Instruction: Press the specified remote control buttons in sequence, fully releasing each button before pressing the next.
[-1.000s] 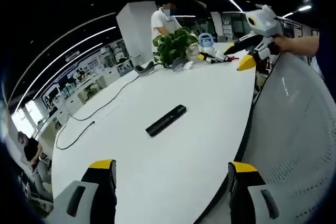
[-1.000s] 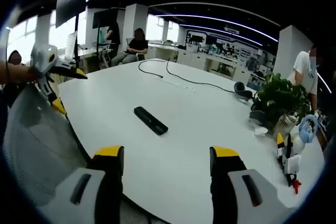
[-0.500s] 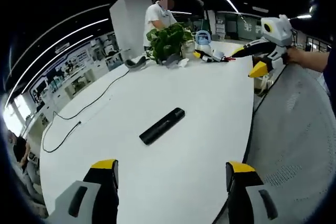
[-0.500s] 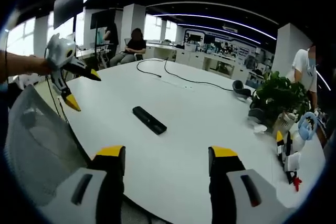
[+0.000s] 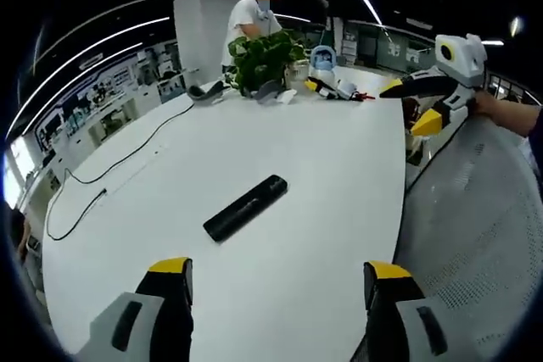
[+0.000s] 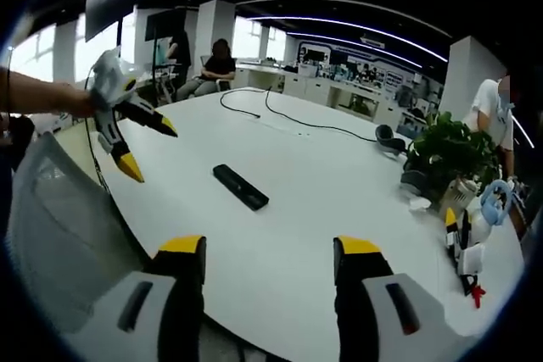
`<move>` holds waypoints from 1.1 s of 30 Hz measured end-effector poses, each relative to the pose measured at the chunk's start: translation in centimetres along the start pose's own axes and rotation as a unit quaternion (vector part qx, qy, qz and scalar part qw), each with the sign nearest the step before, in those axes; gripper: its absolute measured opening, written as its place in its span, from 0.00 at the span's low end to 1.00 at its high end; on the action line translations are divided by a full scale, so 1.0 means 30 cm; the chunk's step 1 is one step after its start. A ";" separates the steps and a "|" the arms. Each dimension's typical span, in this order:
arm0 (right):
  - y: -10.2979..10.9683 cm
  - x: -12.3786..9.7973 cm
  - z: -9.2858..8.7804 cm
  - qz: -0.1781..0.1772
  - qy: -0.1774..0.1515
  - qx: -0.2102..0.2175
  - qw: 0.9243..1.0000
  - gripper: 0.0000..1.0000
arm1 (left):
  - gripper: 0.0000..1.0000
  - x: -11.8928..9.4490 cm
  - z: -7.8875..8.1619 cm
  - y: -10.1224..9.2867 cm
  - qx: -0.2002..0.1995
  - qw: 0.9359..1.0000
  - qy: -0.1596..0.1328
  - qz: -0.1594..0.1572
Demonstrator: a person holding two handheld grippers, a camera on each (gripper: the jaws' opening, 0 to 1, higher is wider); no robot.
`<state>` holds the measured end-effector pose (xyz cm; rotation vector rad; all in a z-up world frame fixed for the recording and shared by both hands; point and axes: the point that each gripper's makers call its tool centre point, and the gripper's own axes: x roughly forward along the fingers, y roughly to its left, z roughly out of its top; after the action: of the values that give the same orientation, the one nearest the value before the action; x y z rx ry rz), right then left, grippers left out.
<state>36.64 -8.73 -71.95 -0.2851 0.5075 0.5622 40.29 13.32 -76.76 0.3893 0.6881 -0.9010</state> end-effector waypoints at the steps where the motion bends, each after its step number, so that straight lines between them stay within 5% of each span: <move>1: 0.000 0.000 0.000 0.000 0.000 0.000 1.000 0.61 | 0.87 0.006 0.005 0.003 -0.004 1.000 -0.002 -0.002; 21: -0.024 -0.002 -0.017 -0.011 0.009 0.004 1.000 0.56 | 0.81 0.129 0.112 0.117 -0.095 0.993 -0.044 -0.048; 33: -0.025 -0.001 -0.028 -0.012 0.017 0.009 1.000 0.54 | 0.75 0.180 0.126 0.170 -0.096 0.992 -0.045 -0.071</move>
<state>36.74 -9.69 -72.53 -0.2827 0.5406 0.5306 48.22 10.91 -77.62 0.1286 0.7184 -0.9712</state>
